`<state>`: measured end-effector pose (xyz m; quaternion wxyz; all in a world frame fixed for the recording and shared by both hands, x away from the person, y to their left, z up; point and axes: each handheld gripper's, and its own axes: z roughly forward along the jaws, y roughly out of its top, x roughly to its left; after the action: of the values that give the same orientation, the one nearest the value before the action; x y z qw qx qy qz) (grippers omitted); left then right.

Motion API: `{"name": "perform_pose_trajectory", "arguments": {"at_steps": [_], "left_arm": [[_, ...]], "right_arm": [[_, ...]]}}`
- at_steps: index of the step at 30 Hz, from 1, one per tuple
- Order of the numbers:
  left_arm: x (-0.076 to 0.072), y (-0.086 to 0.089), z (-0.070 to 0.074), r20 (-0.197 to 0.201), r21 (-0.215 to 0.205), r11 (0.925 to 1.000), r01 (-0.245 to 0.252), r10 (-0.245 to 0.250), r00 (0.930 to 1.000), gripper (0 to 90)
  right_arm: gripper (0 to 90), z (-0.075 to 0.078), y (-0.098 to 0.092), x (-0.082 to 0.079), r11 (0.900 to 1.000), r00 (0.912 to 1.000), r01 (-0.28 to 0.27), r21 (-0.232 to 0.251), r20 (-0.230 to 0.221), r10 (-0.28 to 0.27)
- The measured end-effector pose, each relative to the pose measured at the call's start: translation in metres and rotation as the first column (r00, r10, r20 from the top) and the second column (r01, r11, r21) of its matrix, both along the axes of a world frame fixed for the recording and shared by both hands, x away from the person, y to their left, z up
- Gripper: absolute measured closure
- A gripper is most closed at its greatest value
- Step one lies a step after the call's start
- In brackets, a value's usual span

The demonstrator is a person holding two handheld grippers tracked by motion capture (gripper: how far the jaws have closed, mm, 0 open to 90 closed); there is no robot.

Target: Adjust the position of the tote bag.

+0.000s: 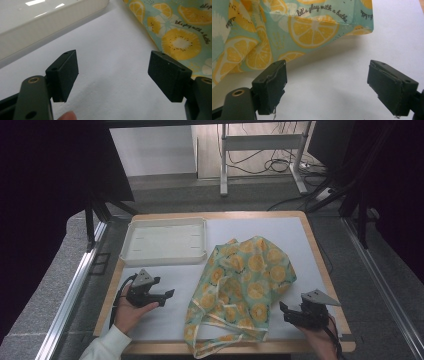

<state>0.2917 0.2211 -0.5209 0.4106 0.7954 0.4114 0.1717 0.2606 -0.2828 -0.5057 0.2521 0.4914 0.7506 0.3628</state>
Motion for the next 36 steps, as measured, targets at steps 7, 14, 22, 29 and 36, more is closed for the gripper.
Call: {"name": "perform_pose_trajectory", "arguments": {"at_steps": [7,14,22,29,36], "left_arm": [[-0.002,0.000,-0.001,0.008,0.008,0.9999,-0.011,0.011,0.9999,28.1],[-0.010,-0.002,0.003,0.007,0.002,0.9999,-0.011,0.011,0.9999,27.9],[-0.014,-0.017,0.009,0.008,0.042,0.9989,-0.022,0.021,0.9997,27.4],[-0.017,-0.027,0.018,0.029,0.033,0.9991,-0.028,0.027,0.9992,27.6],[-0.017,-0.014,0.021,-0.012,-0.020,0.9984,-0.053,0.053,0.9985,28.0]], "right_arm": [[16.7,-0.002,0.000,0.002,1.000,0.9997,-0.025,-0.004,0.002,0.025],[17.3,-0.001,0.006,0.002,0.998,0.9982,-0.059,0.001,-0.005,0.059],[18.5,-0.001,-0.003,0.007,0.996,0.9962,-0.087,0.008,-0.004,0.087],[19.1,-0.002,-0.011,0.007,0.997,0.9973,-0.073,0.028,-0.008,0.074],[19.4,-0.003,-0.005,0.004,0.997,0.9966,-0.082,0.009,-0.011,0.082]]}}
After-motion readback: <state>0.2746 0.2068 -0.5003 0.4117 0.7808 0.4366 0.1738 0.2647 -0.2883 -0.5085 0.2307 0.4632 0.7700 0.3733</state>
